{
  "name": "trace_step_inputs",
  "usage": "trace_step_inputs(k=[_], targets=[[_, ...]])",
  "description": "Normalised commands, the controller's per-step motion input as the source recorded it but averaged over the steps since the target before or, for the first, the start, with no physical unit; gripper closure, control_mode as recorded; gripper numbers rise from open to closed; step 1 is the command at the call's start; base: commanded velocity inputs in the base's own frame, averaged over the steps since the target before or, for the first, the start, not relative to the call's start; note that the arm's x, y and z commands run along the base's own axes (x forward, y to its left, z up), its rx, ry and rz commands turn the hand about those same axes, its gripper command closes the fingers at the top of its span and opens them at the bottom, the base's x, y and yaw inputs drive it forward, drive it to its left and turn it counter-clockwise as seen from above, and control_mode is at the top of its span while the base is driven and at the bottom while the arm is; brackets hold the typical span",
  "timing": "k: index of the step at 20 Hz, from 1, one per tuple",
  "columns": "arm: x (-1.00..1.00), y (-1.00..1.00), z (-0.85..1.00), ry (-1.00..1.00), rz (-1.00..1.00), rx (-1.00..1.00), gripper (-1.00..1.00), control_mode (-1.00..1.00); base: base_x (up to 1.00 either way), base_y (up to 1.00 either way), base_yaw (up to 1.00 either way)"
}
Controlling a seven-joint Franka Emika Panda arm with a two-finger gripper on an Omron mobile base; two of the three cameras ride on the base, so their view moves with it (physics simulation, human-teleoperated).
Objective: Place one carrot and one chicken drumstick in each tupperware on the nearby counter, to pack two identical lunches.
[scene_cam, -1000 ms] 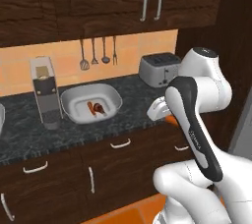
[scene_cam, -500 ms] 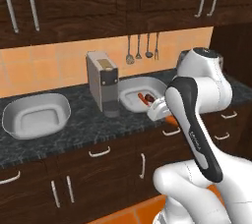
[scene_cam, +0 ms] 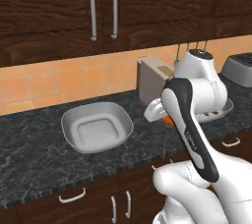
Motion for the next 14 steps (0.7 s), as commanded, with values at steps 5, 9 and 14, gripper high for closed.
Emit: trace_step_inputs(k=[5, 9, 14], targets=[[0.52, 0.52, -0.90, 0.12, 0.00, 0.03, 1.00, -1.00, 0.00, 0.00, 0.00], [1.00, 0.20, -0.31, 0.22, -0.06, 0.00, 1.00, -1.00, 0.00, 0.00, 0.00], [0.93, 0.49, 0.03, 0.12, -0.10, -0.04, 1.00, -1.00, 0.00, 0.00, 0.00]])
